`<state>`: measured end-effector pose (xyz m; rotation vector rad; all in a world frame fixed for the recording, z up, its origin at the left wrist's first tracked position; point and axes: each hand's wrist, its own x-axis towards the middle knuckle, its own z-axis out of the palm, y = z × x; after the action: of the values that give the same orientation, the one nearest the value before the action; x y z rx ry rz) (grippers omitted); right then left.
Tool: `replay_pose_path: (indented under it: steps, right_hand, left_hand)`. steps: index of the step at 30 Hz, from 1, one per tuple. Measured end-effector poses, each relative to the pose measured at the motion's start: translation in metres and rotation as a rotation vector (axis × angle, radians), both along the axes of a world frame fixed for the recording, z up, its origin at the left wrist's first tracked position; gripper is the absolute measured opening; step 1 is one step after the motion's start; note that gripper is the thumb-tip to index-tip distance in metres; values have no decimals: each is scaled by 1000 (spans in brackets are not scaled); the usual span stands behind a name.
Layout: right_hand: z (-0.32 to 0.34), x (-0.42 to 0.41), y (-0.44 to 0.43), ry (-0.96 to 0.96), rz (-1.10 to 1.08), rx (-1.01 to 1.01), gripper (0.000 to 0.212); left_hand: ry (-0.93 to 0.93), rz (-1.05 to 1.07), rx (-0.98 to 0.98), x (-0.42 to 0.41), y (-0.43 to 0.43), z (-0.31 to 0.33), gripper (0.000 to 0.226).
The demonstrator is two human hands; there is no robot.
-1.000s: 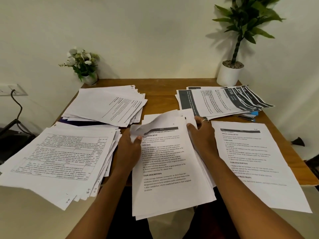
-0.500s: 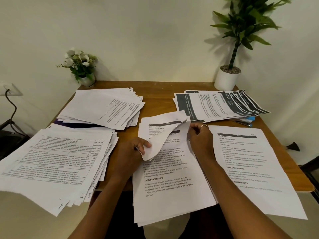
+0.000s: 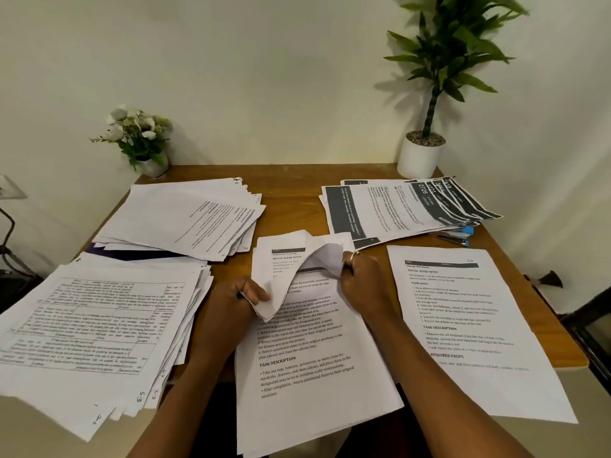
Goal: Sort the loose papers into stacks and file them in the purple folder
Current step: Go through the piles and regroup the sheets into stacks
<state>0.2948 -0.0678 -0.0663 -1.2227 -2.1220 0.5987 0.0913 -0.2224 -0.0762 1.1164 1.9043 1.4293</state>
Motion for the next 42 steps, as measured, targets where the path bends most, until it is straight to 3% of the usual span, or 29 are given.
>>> replay_pose_path:
  steps: [5,8,13,16,21,26,30,33,37,42]
  right_hand:
    - [-8,-2,-5,-27,76,-29,14]
    - [-8,-4,-11,-36,115,128,14]
    - [-13,-6,-13,-38,216,353,17]
    - [-15,-3,-13,-47,262,361,26]
    - [-12,-2,-13,-37,276,377,28]
    - [-10,-1,-12,10,299,332,31]
    - [-7,1,-12,145,319,157,25]
    - [-1,2,-14,152,329,-16,32]
    - [13,-4,-21,-37,375,5,46]
    - [35,-22,-27,-265,381,147,57]
  left_hand:
    - [7,21,-18,4,-1,5,38]
    - [-15,38,26,1,-1,3,38]
    - [-60,170,65,7,1,10,17]
    - [-17,238,38,13,1,17,41]
    - [-11,244,48,14,1,18,44]
    - [101,201,-13,14,2,20,89]
    - [219,140,-56,13,3,13,59]
    - [180,154,-108,10,5,7,33]
    - [140,99,-48,17,3,18,17]
    - [137,42,9,28,0,32,17]
